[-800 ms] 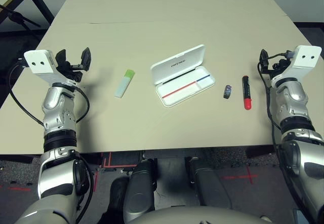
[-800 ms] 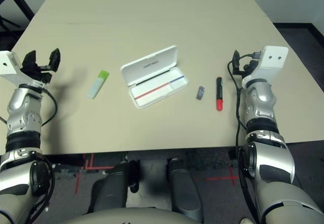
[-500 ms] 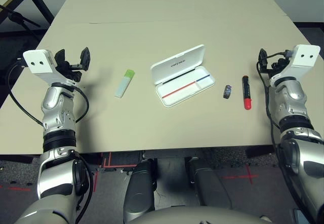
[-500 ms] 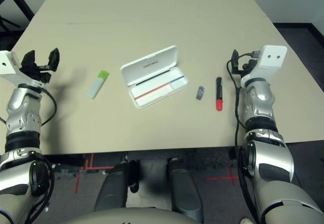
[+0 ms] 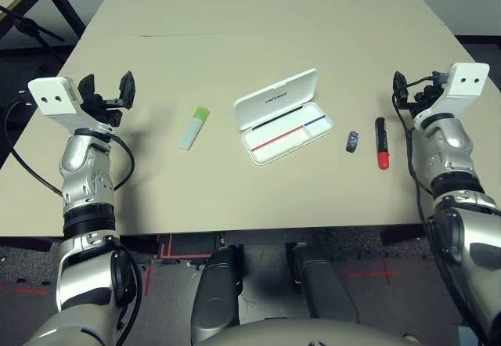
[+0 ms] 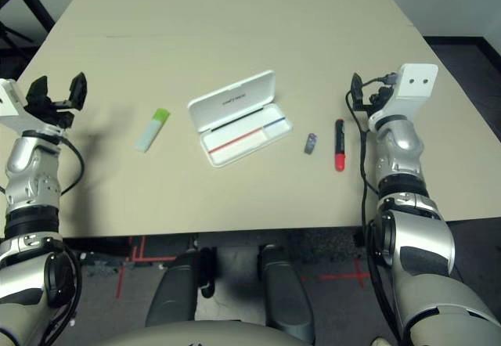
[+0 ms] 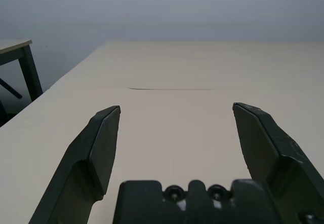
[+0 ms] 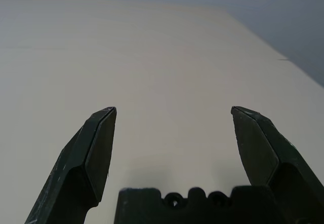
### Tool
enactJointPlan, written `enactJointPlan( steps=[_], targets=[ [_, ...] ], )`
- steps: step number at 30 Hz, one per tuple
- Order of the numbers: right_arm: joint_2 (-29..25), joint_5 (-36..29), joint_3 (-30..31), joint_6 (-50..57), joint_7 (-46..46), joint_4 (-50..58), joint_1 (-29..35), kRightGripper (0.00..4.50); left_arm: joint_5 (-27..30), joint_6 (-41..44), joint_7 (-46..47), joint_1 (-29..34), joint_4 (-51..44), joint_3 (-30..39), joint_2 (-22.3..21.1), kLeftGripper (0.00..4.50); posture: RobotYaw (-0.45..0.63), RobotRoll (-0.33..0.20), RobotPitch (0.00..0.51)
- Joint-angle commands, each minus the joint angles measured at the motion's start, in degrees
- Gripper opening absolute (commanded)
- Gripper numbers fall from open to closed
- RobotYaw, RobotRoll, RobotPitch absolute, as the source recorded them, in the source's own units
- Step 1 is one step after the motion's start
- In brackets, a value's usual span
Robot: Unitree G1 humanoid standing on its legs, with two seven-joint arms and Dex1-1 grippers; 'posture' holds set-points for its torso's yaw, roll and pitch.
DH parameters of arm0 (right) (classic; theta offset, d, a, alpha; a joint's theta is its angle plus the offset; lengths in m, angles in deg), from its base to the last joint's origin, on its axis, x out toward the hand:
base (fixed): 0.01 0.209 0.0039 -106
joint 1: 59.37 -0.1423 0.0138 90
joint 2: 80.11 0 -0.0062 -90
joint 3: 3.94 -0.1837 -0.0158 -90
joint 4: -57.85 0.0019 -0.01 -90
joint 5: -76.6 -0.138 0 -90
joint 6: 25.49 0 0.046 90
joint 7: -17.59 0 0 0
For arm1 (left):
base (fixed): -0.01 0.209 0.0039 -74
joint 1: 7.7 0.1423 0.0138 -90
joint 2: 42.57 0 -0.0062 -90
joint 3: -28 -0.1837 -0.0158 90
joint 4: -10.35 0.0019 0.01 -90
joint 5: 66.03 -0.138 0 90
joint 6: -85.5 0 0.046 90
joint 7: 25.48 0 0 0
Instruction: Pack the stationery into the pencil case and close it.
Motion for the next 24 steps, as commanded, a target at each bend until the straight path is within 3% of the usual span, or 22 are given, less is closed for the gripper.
enactJointPlan(
  steps=[1, 8, 12, 24],
  targets=[
    [-2.10, -0.53, 2.48, 4.40, 9.90, 3.32, 0.69, 4.50, 0.98, 2.54, -1.71, 2.03, -3.38, 0.04, -1.30, 4.48, -0.01, 0.000, 0.176],
    [-6.20, -0.88, 8.48, 13.58, 29.38, 14.59, 5.57, 4.50, 2.70, 7.54, -4.11, 5.06, -10.47, -0.63, -1.84, 4.48, 0.00, 0.000, 0.183],
    [-8.31, -0.63, 11.43, 18.34, 35.87, 20.90, 8.30, 4.50, 3.42, 11.19, -7.25, 8.06, -16.12, -2.48, -2.57, 4.48, 0.00, 0.000, 0.184],
    [-8.90, 0.46, 13.96, 21.71, 38.29, 24.21, 9.45, 4.50, 11.17, 24.66, -19.14, 18.30, -36.75, -6.11, -7.47, 4.48, 0.03, 0.000, 0.181]
  ],
)
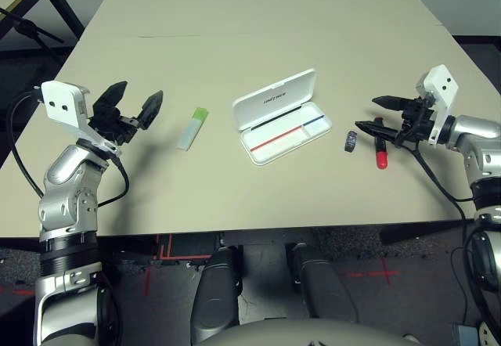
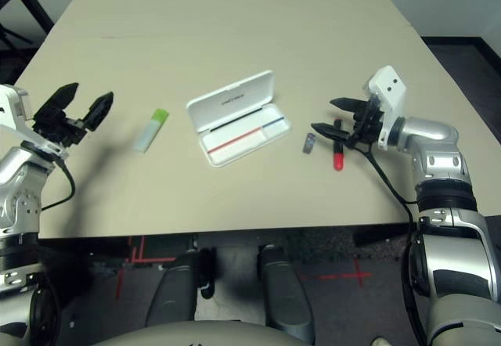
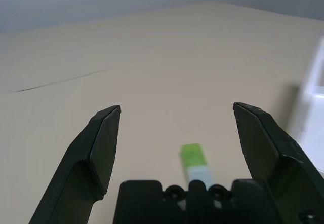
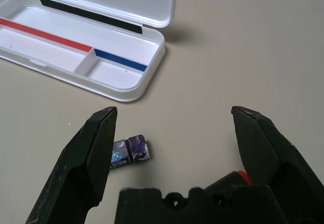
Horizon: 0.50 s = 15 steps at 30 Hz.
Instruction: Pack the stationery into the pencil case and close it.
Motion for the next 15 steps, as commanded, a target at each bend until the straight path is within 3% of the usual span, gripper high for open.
enactJointPlan(
  steps=[1, 8, 15],
  targets=[
    [-0.21, 0.73, 1.09, -0.05, 0.23, -0.08, 0.26, 4.50, 4.30, 5.57, -5.21, 4.07, -7.98, -2.16, -3.14, 4.48, 0.03, 0.000, 0.181],
    [0.04, 1.86, 1.63, -1.29, 0.11, -1.73, -0.20, 4.50, 8.44, 14.49, -11.69, 10.24, -19.13, -7.40, -9.06, 4.48, 0.04, 0.000, 0.177],
    [0.03, 2.78, 2.82, -2.33, 0.05, -2.41, -0.03, 4.50, 2.15, 17.12, -12.64, 8.32, -21.25, -18.82, -12.03, 4.48, 0.03, 0.000, 0.169]
  ],
)
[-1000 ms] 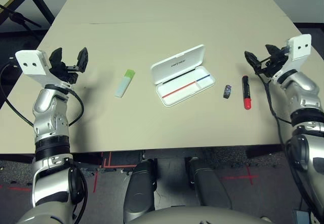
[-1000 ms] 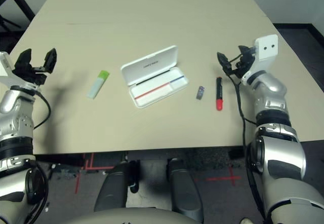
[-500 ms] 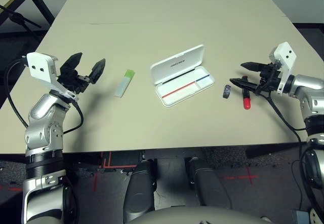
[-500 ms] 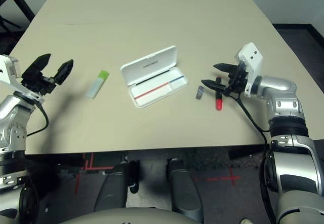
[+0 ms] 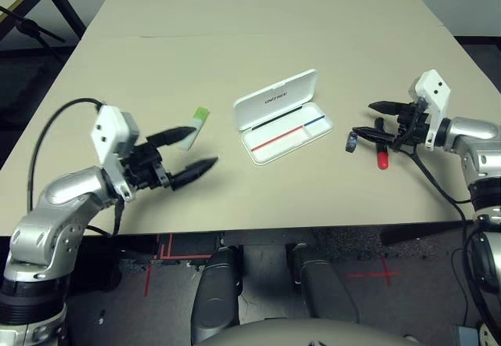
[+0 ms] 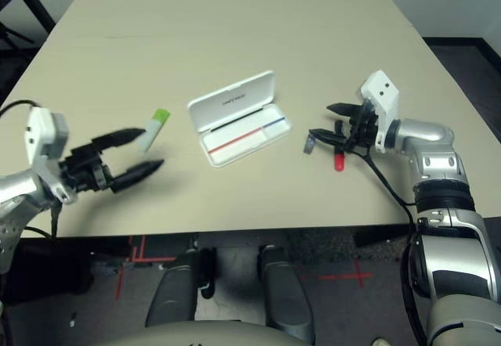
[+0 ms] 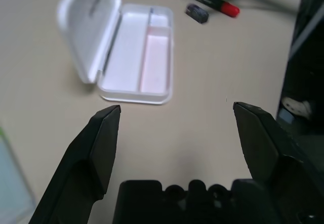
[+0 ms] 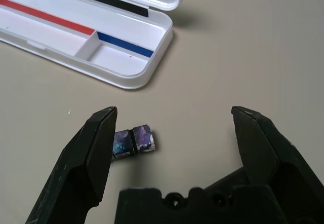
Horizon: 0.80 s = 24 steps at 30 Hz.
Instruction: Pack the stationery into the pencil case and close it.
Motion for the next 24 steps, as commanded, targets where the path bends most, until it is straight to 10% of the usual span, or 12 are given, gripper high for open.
enactJointPlan(
  steps=[1, 24],
  targets=[
    [-0.09, 0.89, 0.85, -0.99, 0.04, -0.61, 0.20, 4.50, -4.16, 1.11, -0.48, -2.40, -0.51, -5.95, -1.11, 4.48, 0.03, 0.000, 0.168],
    [-0.73, 1.45, 0.70, -0.98, -1.01, 1.67, 2.83, 4.50, -23.86, 3.05, -1.90, -26.54, 13.87, -30.21, 7.76, 4.48, -0.03, 0.000, 0.164]
  ],
)
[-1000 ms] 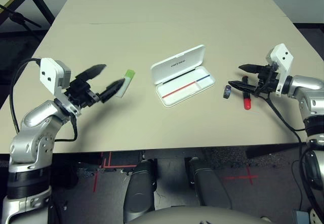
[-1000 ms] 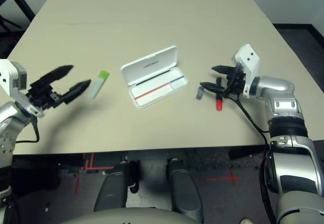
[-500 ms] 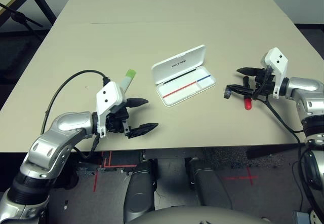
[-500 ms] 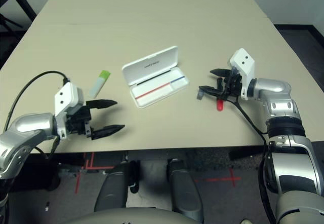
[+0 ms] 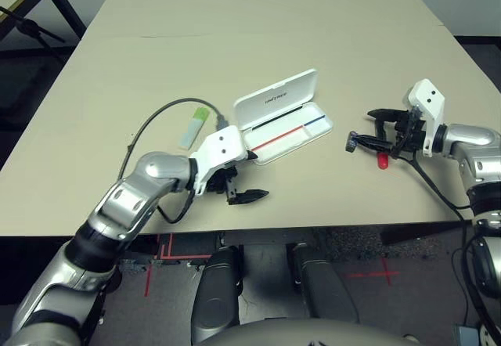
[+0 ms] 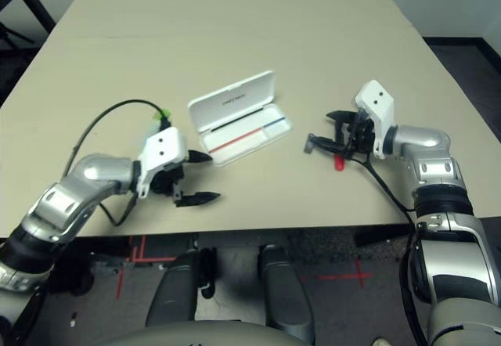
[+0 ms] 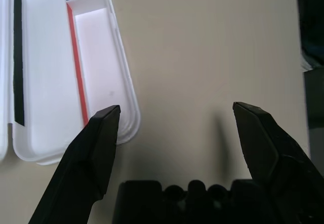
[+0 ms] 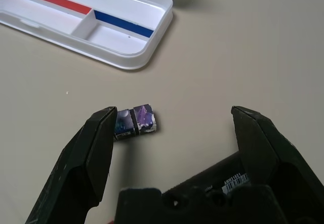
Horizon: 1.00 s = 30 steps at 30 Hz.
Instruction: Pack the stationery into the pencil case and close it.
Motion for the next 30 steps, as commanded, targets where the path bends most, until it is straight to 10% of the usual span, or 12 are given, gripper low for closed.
enactJointPlan(
  steps=[1, 20, 30],
  targets=[
    [-0.35, 0.37, 0.55, -0.01, -0.22, 1.35, 1.00, 4.50, -2.52, 0.43, -0.45, -1.62, 2.36, -2.21, 1.63, 4.48, -0.03, 0.000, 0.164],
    [-0.42, 0.24, 0.31, -0.19, -1.60, 2.56, 2.75, 4.50, -9.37, 1.09, -3.03, -6.36, 8.68, -5.80, 5.72, 4.48, -0.06, 0.000, 0.161],
    [-0.36, 0.13, 0.11, -0.63, -2.40, 2.59, 3.17, 4.50, -10.46, 1.32, -4.25, -7.07, 10.08, -6.05, 6.06, 1.12, -0.07, 0.000, 0.157]
  ],
)
